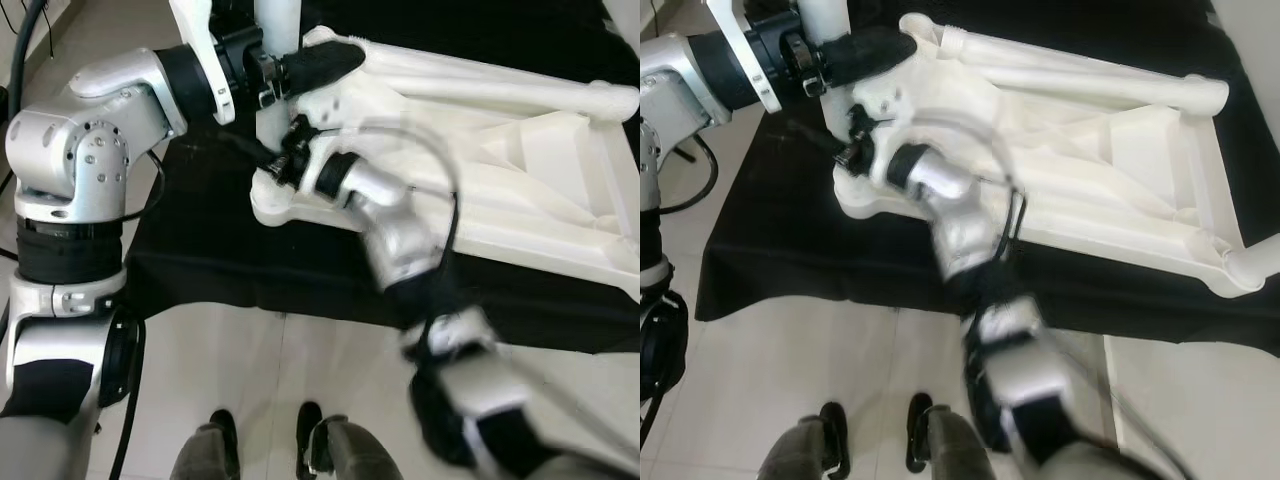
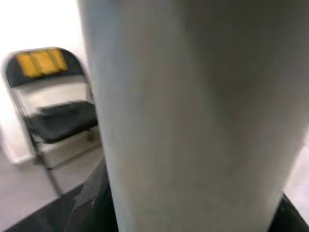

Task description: Building children table

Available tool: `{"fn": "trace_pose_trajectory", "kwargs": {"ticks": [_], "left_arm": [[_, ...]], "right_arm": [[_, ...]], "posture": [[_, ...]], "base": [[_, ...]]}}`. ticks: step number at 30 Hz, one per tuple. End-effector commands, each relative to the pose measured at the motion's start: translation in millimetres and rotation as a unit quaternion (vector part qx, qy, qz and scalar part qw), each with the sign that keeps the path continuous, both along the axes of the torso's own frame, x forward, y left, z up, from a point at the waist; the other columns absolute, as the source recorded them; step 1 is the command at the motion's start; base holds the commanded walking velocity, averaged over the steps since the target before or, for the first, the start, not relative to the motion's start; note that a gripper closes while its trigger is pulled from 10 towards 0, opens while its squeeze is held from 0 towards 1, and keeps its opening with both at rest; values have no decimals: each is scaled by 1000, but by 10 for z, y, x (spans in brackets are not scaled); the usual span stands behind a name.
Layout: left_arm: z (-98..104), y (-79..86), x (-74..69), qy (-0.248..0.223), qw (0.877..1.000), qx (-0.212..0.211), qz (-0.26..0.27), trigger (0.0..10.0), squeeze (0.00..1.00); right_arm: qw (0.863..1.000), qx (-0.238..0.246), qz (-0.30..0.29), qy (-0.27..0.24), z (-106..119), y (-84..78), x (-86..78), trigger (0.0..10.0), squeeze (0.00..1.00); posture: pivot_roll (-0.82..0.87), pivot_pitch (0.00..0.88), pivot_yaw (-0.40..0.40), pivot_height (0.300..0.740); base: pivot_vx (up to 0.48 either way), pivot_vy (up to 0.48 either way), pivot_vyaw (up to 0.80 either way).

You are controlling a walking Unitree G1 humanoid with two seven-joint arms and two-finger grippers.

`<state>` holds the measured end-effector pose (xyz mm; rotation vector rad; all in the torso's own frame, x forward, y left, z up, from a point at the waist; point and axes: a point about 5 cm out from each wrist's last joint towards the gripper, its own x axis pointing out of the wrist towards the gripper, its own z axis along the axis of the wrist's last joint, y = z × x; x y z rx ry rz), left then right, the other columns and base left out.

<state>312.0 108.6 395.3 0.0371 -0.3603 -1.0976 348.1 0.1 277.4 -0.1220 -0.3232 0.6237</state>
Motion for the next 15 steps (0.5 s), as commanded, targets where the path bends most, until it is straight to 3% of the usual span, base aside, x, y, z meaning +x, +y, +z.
{"fn": "trace_pose_trajectory", "kwargs": {"ticks": [1, 7, 13, 14, 15], "left_arm": [[-42, -228, -53, 6, 998, 22, -55, 10000, 0], [-41, -254, -62, 4, 998, 25, -60, 10000, 0], [-34, -239, -66, 1, 998, 23, -56, 10000, 0], [-32, -236, -66, 1, 998, 22, -55, 4471, 0], [-32, -236, -66, 1, 998, 22, -55, 4471, 0]], "right_arm": [[991, -70, -34, 105, -541, 214, -97, 0, 0], [994, -61, -31, 91, -332, 283, 49, 0, 0], [994, -43, -38, 92, -306, 280, 40, 0, 0], [994, -41, -41, 94, -312, 279, 21, 0, 0], [994, -41, -41, 94, -312, 279, 21, 0, 0]], "posture": [[-153, 307, -83, 740], [-165, 283, -90, 740], [-162, 281, -94, 740], [-159, 282, -93, 740], [-159, 282, -93, 740]], "base": [[0, 0, 0], [0, 0, 0], [0, 0, 0], [0, 0, 0], [0, 0, 0]]}}
